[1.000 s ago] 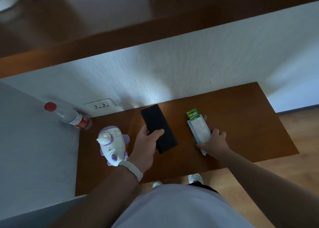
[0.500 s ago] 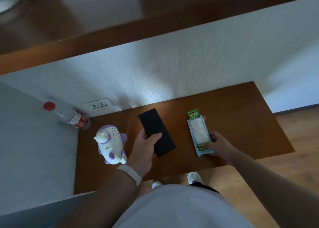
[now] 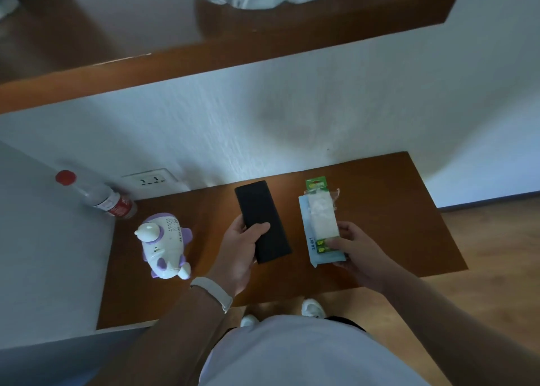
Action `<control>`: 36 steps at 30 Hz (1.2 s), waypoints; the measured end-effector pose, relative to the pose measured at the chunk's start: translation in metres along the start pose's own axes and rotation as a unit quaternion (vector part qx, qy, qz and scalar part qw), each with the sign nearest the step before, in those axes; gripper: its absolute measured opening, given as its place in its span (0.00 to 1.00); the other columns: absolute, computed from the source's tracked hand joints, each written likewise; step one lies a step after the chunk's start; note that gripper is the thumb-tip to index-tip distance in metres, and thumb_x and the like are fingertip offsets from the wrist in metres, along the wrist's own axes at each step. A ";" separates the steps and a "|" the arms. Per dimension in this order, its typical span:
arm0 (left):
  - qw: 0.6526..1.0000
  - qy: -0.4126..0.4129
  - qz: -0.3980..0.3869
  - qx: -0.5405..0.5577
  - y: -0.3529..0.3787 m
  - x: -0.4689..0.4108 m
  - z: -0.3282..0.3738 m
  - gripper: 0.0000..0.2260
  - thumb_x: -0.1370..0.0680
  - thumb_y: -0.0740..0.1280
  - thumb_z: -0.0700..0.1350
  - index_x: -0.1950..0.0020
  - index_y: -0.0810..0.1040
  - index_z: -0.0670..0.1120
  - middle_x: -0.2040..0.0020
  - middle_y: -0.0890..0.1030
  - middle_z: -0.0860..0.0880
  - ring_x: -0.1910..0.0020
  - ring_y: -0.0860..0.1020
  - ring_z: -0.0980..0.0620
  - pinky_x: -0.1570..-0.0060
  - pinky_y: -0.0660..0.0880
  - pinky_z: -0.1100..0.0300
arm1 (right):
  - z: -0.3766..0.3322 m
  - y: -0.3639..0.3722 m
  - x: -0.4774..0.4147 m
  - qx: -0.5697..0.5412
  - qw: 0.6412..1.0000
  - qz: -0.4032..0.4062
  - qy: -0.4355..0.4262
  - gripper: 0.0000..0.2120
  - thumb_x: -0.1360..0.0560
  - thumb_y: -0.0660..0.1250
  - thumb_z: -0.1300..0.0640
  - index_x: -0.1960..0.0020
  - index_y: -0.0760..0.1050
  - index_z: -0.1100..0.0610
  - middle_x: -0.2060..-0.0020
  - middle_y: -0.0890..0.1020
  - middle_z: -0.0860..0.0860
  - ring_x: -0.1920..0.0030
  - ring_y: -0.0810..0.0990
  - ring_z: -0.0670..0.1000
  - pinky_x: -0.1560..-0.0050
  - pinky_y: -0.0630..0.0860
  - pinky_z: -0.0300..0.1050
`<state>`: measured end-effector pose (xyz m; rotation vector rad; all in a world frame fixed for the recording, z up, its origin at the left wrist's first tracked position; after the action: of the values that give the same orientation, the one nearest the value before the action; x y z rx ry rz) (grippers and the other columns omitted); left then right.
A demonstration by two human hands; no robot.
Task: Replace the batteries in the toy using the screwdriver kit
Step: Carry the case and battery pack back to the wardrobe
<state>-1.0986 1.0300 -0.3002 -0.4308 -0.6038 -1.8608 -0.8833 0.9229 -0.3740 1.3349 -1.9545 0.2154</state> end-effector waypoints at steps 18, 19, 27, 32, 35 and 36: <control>0.984 -0.022 -0.173 -0.026 0.018 0.007 0.005 0.13 0.22 0.71 0.44 0.37 0.80 0.52 0.47 0.86 0.46 0.48 0.85 0.45 0.56 0.82 0.51 | -0.014 0.026 0.106 -0.178 0.975 0.067 -0.112 0.30 0.35 0.77 0.60 0.36 0.72 0.57 0.50 0.85 0.56 0.55 0.85 0.53 0.66 0.79 0.43; 0.981 -0.024 -0.190 -0.029 0.018 0.008 0.005 0.13 0.22 0.71 0.44 0.37 0.80 0.51 0.47 0.86 0.47 0.49 0.85 0.45 0.56 0.82 0.51 | -0.010 0.026 0.112 -0.183 0.973 0.082 -0.119 0.31 0.36 0.78 0.60 0.36 0.72 0.56 0.49 0.85 0.56 0.54 0.85 0.54 0.65 0.79 0.44; 0.951 -0.051 -0.298 -0.069 0.053 0.018 -0.010 0.13 0.21 0.70 0.42 0.37 0.80 0.52 0.46 0.86 0.48 0.48 0.85 0.46 0.55 0.82 0.54 | 0.031 0.013 0.163 -0.234 0.934 0.193 -0.190 0.30 0.38 0.77 0.60 0.38 0.72 0.56 0.49 0.83 0.57 0.58 0.84 0.52 0.67 0.77 0.43; 0.937 -0.061 -0.327 -0.105 0.092 0.040 -0.028 0.14 0.21 0.70 0.42 0.35 0.79 0.51 0.44 0.86 0.46 0.46 0.85 0.45 0.52 0.83 0.51 | 0.049 -0.012 0.197 -0.251 0.918 0.219 -0.216 0.30 0.38 0.77 0.57 0.37 0.72 0.54 0.50 0.84 0.55 0.56 0.84 0.51 0.65 0.78 0.43; 0.929 -0.064 -0.340 -0.131 0.124 0.054 -0.040 0.14 0.20 0.69 0.42 0.35 0.79 0.50 0.43 0.86 0.45 0.45 0.84 0.43 0.48 0.83 0.47 | 0.058 -0.036 0.215 -0.274 0.901 0.243 -0.230 0.29 0.37 0.76 0.57 0.38 0.73 0.55 0.51 0.84 0.54 0.58 0.84 0.50 0.67 0.77 0.42; 0.926 -0.064 -0.344 -0.138 0.136 0.059 -0.044 0.14 0.20 0.69 0.41 0.35 0.80 0.50 0.44 0.86 0.45 0.45 0.84 0.43 0.48 0.83 0.47 | 0.061 -0.046 0.222 -0.281 0.897 0.249 -0.233 0.28 0.36 0.75 0.58 0.37 0.73 0.55 0.51 0.84 0.54 0.58 0.84 0.50 0.67 0.77 0.41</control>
<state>-0.9923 0.9197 -0.2751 -0.5766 -0.6296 -2.6268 -0.9128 0.7089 -0.2832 0.5136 -2.4755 -0.4482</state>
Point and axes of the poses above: each hand's wrist, its own x-axis away from the middle knuckle, its own y-axis out of the palm, z = x × y, the point moved 3 cm from there along -x, towards the middle knuckle
